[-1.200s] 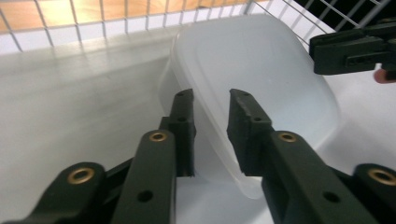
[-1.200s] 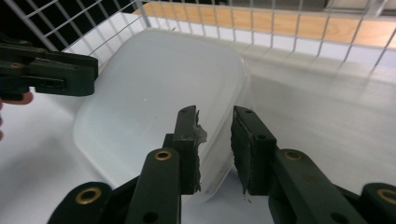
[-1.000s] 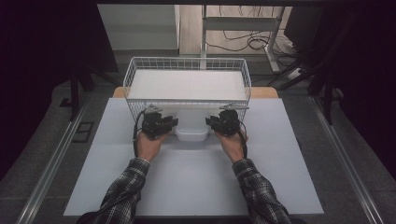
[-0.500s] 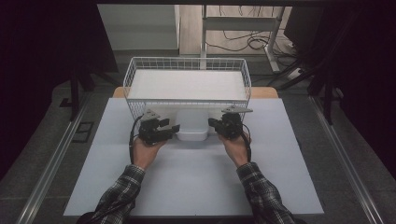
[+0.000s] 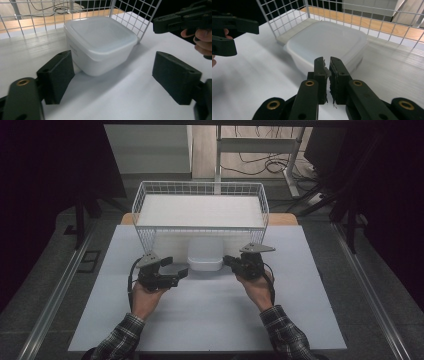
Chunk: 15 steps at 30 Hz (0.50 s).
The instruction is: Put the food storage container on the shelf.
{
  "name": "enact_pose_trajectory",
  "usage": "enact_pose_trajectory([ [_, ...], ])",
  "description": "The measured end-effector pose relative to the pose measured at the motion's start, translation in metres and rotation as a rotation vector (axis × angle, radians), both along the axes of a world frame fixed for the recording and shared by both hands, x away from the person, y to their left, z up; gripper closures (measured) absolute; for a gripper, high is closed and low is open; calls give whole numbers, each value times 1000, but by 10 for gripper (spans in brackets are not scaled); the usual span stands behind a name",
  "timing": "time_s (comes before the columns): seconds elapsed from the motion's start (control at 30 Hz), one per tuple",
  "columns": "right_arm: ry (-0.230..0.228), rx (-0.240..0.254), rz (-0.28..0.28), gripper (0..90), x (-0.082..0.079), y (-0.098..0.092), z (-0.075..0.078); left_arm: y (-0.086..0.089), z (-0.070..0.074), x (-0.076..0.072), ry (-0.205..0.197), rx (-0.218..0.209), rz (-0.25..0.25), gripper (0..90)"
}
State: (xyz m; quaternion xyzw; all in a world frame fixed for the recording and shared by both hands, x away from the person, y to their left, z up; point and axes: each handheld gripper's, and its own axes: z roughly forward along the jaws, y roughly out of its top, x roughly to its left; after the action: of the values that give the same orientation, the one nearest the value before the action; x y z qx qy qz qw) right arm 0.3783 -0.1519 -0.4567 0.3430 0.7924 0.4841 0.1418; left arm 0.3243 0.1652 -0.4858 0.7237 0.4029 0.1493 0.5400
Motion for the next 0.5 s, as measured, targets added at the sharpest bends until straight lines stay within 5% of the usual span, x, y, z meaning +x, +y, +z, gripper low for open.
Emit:
enact_pose_trajectory([
  [0.2,-5,-17,24,829,-12,2,-3,1,-9,-23,-13,35,3,96],
  [0.5,15,-32,70,888,-19,11,-12,6,-19,-51,-52,32,-9,58],
])
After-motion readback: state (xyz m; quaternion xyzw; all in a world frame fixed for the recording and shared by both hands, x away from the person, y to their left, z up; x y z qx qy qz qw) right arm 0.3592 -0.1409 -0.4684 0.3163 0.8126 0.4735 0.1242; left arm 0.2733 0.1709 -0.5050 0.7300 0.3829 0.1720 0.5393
